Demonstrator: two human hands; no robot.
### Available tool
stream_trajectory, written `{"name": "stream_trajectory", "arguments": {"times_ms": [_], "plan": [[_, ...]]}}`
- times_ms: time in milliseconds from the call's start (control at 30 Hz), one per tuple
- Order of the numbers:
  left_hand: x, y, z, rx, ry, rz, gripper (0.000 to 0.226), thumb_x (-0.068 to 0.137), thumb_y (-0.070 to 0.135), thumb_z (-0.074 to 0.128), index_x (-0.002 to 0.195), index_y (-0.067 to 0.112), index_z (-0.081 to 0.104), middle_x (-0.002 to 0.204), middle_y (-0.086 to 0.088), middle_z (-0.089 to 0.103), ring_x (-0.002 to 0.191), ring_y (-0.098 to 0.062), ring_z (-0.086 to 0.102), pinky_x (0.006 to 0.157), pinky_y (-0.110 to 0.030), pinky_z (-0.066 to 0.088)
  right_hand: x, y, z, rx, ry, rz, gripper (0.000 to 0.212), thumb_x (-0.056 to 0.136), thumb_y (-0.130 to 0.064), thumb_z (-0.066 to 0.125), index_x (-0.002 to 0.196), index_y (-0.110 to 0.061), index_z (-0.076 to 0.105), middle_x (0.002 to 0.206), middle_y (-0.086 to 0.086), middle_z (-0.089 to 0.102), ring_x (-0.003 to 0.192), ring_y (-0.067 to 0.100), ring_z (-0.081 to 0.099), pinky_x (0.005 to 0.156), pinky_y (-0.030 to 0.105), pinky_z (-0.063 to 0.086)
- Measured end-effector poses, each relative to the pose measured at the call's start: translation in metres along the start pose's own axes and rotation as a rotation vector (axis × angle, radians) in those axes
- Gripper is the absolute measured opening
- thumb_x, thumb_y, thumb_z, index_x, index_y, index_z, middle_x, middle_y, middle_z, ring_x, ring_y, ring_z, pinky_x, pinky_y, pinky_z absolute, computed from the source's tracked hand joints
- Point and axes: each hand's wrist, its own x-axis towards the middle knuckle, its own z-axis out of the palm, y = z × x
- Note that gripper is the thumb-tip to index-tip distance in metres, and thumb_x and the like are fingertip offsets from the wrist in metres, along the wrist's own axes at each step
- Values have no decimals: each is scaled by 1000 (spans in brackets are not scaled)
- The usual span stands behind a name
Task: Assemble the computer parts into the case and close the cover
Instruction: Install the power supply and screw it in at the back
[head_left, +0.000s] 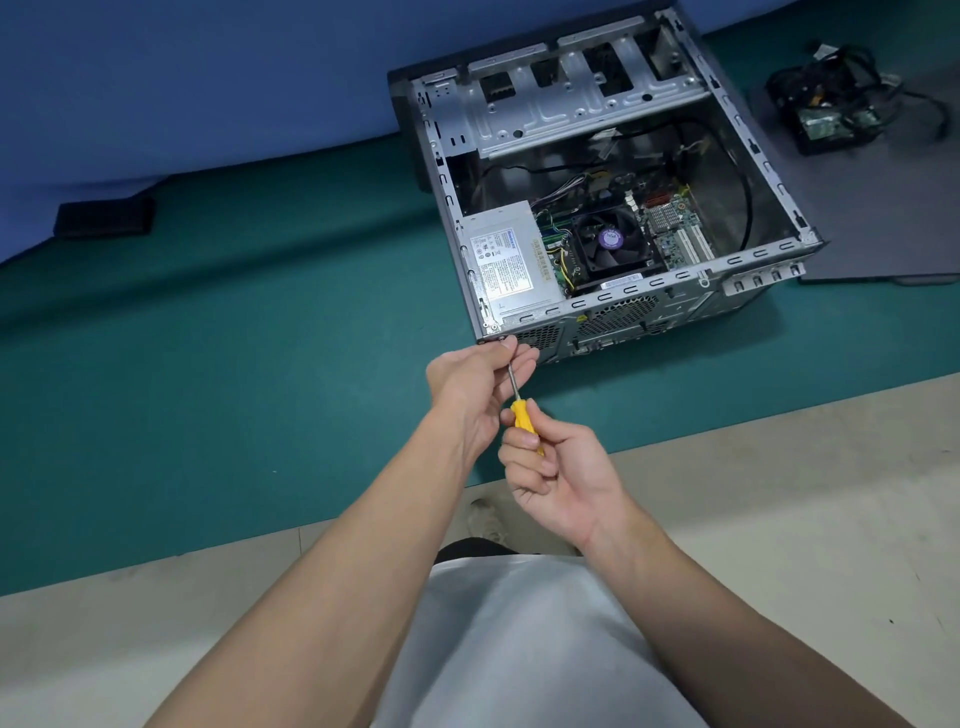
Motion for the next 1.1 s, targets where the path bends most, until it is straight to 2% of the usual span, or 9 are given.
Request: {"name": "stream_trajectory", "arguments": {"times_ms": [67, 167, 267, 500, 600, 767, 833, 900, 1100], "plan": [[1, 1, 0, 6, 8, 4, 3, 85, -10, 65, 83, -10, 62, 68, -20, 70, 64, -26, 72, 58, -25, 58, 0, 0, 1, -246, 144, -110, 24, 95, -25, 51, 85, -4, 56, 56, 2, 46, 36, 7, 32, 32, 18, 23], [2, 0, -1, 34, 14, 14, 4, 85, -9, 65, 82, -10, 62, 70, -20, 70, 66, -27, 72, 62, -28, 60, 0, 9, 0, -1181, 541, -482, 27, 96, -35, 54, 86, -11, 54, 69, 5, 61, 55, 21, 50, 53, 33, 40], [2, -1, 0, 49, 9, 15, 4, 85, -8, 66, 83, -10, 63, 74, -21, 70, 68, -27, 72, 65, -29, 61, 4, 15, -1, -1637, 644, -614, 29, 100, -33, 44, 79, -14, 50, 74, 4, 56, 73, 28, 45, 61, 35, 26], [1, 0, -3, 7, -15, -4, 5, 86, -7, 66, 87, -9, 62, 78, -21, 72, 69, -24, 73, 58, -22, 57, 3, 3, -1, -138, 45, -71, 28, 95, -25, 47, 76, -6, 54, 51, -4, 31, 30, 3, 22, 32, 16, 12], [1, -2, -1, -23, -7, -1, 4, 85, -9, 65, 87, -9, 61, 74, -21, 71, 68, -26, 73, 59, -24, 58, 1, -5, 0, -168, 79, -44, 29, 92, -28, 52, 78, -3, 58, 53, -1, 39, 33, 5, 30, 32, 16, 20], [4, -4, -2, 11, 2, 18, 6, 84, -8, 67, 87, -11, 62, 72, -20, 71, 69, -28, 73, 62, -27, 59, 1, 14, -2, -1542, 625, -625, 31, 99, -37, 47, 84, -11, 54, 74, 6, 61, 71, 27, 50, 63, 37, 36], [4, -4, -2, 18, -1, 18, 6, 84, -8, 67, 86, -10, 62, 73, -20, 71, 70, -27, 73, 62, -27, 59, 5, 17, -3, -1650, 652, -665, 29, 101, -33, 40, 85, -12, 52, 79, 6, 56, 78, 26, 39, 63, 37, 26], [4, -4, -2, 24, -11, 17, 5, 84, -7, 67, 84, -10, 63, 73, -19, 71, 69, -26, 73, 62, -27, 59, 9, 13, -2, -1520, 648, -639, 31, 101, -30, 42, 81, -11, 55, 74, 7, 55, 72, 26, 42, 61, 35, 29], [3, -4, -3, -4, -29, -2, 6, 85, -5, 67, 86, -9, 62, 77, -19, 72, 69, -24, 73, 61, -23, 58, 12, 6, 0, -126, 136, -95, 39, 100, -31, 41, 70, -7, 51, 46, -2, 32, 28, 5, 21, 30, 18, 12]]}}
